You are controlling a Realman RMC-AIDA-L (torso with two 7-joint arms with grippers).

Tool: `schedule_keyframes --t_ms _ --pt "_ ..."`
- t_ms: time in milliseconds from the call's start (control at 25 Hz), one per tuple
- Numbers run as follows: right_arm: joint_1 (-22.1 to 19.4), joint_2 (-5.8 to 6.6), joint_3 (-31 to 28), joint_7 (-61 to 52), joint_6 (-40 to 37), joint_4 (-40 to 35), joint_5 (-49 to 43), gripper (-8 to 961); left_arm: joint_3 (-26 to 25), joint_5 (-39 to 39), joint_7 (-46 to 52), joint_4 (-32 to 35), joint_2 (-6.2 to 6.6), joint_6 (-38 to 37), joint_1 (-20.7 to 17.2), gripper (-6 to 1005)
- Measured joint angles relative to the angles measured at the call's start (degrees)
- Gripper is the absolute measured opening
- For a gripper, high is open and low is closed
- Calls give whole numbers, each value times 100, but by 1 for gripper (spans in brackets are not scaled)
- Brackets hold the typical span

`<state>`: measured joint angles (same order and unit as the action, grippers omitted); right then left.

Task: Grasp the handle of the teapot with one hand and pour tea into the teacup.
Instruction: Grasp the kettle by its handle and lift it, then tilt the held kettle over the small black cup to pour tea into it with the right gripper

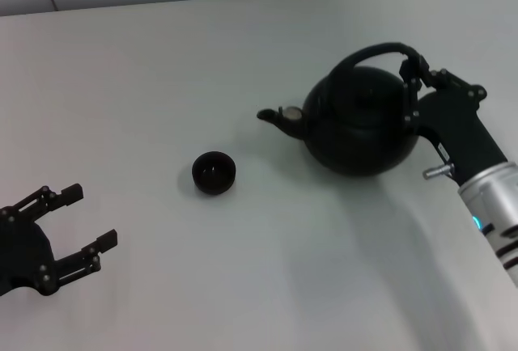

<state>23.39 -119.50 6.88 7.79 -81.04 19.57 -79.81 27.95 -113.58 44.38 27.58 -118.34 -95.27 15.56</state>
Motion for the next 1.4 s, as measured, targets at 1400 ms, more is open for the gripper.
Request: schedule_keyframes --t_ms 1400 --pt "1406 50 1972 -3816 650 -3554 -1277 83 -9 105 -61 -148 -2 -50 -18 808"
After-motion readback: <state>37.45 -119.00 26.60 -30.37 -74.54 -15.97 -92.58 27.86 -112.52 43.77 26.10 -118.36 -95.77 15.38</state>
